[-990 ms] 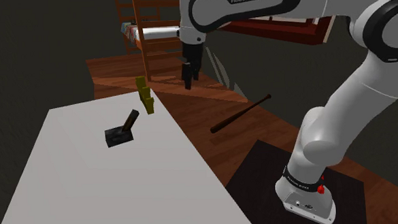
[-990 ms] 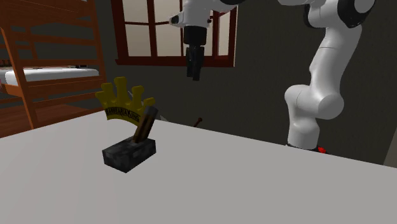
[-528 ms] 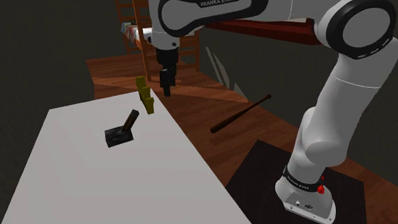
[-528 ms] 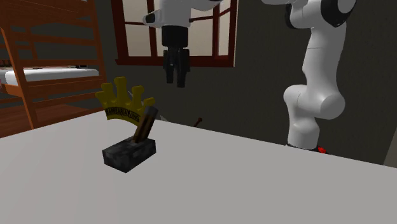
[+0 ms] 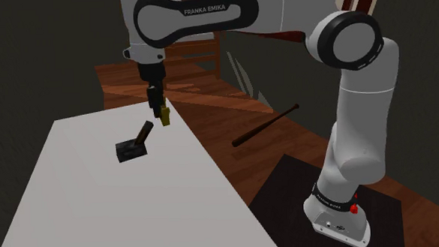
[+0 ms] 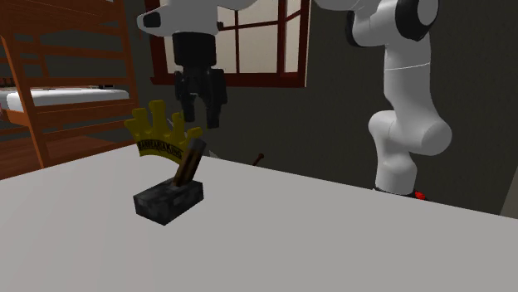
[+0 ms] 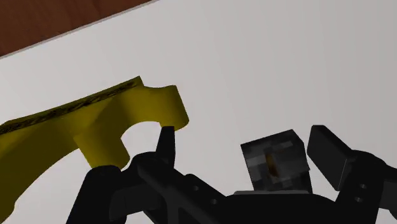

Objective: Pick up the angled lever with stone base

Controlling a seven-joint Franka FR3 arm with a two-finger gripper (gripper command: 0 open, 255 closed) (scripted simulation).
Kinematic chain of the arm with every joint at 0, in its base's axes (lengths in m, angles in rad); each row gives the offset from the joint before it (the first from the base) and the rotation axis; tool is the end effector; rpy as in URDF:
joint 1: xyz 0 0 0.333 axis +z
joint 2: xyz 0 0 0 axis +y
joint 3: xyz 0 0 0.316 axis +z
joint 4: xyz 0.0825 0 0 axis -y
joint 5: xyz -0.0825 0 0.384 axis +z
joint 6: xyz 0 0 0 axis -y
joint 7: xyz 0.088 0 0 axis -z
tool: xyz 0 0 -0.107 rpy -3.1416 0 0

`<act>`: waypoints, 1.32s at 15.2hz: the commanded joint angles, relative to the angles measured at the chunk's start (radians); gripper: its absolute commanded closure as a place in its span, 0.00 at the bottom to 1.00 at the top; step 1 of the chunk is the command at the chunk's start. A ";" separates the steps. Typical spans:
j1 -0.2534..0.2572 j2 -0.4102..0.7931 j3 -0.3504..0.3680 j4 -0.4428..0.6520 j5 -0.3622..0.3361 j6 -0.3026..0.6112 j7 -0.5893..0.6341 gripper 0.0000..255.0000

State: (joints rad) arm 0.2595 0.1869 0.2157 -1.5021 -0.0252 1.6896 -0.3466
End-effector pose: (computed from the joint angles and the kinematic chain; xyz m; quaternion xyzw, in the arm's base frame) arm 0.5557 0.2705 0.5602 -0.9169 -0.3990 -0.0020 0.0075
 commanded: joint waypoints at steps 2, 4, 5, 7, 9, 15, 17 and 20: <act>0.039 0.102 0.029 0.127 -0.021 -0.042 -0.035 0.00; 0.069 0.171 0.047 0.218 -0.037 -0.074 -0.059 0.00; 0.085 0.207 0.056 0.266 -0.046 -0.092 -0.071 0.00; 0.106 0.252 0.065 0.327 -0.058 -0.116 -0.087 0.00; 0.103 0.243 0.065 0.287 -0.055 -0.084 -0.088 0.00; 0.094 0.230 0.064 0.191 -0.052 -0.002 -0.089 0.00; 0.094 0.229 0.064 0.190 -0.052 -0.001 -0.090 1.00; 0.093 0.229 0.064 0.189 -0.052 0.000 -0.090 1.00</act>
State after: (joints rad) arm 0.3534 0.4154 0.2796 -1.3123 -0.0772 1.6891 -0.4362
